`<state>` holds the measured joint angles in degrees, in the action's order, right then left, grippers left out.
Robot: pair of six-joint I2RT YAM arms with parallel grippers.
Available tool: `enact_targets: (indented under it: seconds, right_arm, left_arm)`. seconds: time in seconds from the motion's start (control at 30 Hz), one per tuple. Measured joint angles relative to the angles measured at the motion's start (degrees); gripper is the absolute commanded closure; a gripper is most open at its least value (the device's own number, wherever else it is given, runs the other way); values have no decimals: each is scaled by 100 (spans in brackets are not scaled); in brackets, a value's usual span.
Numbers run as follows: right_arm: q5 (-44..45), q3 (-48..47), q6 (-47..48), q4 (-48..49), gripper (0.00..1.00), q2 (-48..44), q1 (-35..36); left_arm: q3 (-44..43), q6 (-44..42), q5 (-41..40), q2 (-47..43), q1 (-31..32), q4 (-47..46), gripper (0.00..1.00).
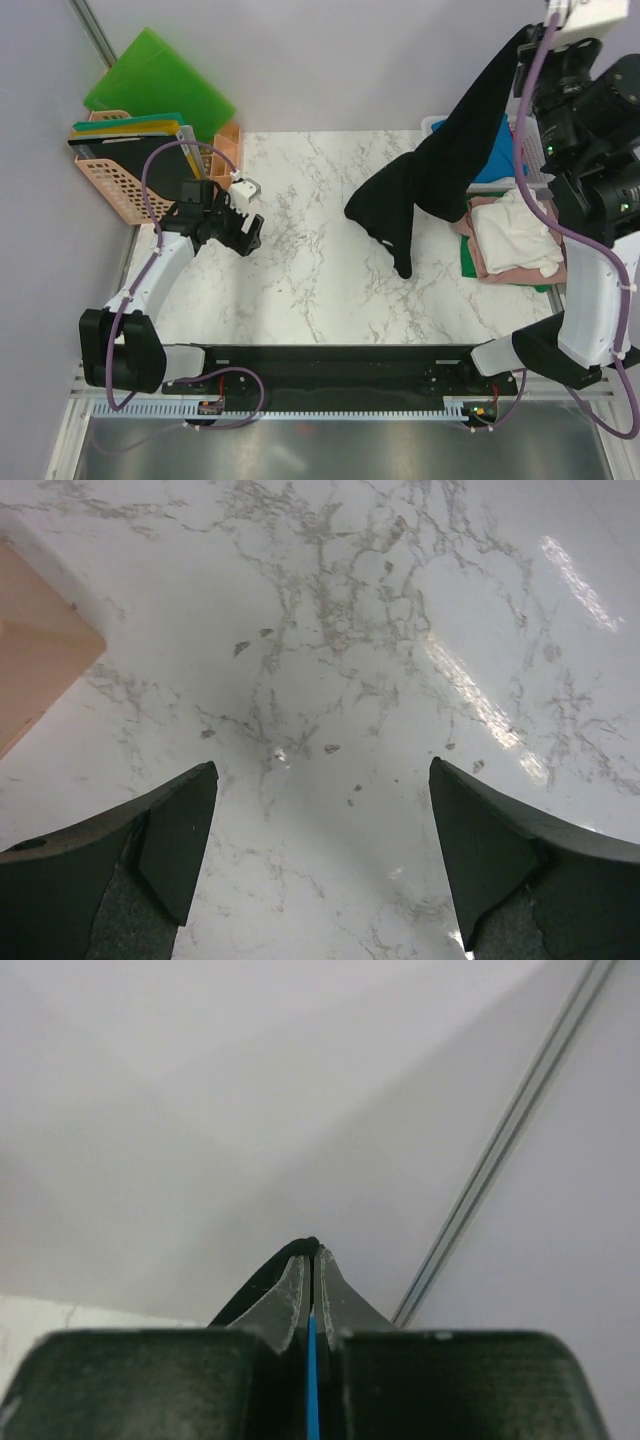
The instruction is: Fold and stack the t-shirts
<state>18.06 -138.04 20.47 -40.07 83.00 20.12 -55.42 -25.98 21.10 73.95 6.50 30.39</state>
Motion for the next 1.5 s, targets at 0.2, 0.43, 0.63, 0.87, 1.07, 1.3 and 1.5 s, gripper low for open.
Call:
enact_targets:
  seconds: [0.2,0.43,0.63,0.87,1.07,1.3,1.5]
  right_arm:
    - [275,645,31,428,100,-448,0]
    - [555,704,140,98,100,326,-70]
    - [621,118,365,-197,100,1486,-181]
    - [424,-485,354,-411,100,2719,-354]
    - [216,-817,256,-695,100,3340,-385]
    - [138,170,26,-577,100,1399,-387]
    - [850,828,330,133,100,-1290,-389]
  left_arm:
    - [-2,-59,807,308,426,365,6]
    - [-2,-205,734,553,1263,520,6]
    - [-2,-229,629,614,1244,533,6]
    - [-2,-240,597,636,1244,531,6]
    - [-4,-243,592,872,1246,533,6]
    - [-4,-243,575,931,1246,544,6]
    - [-4,-243,599,931,1248,546,6]
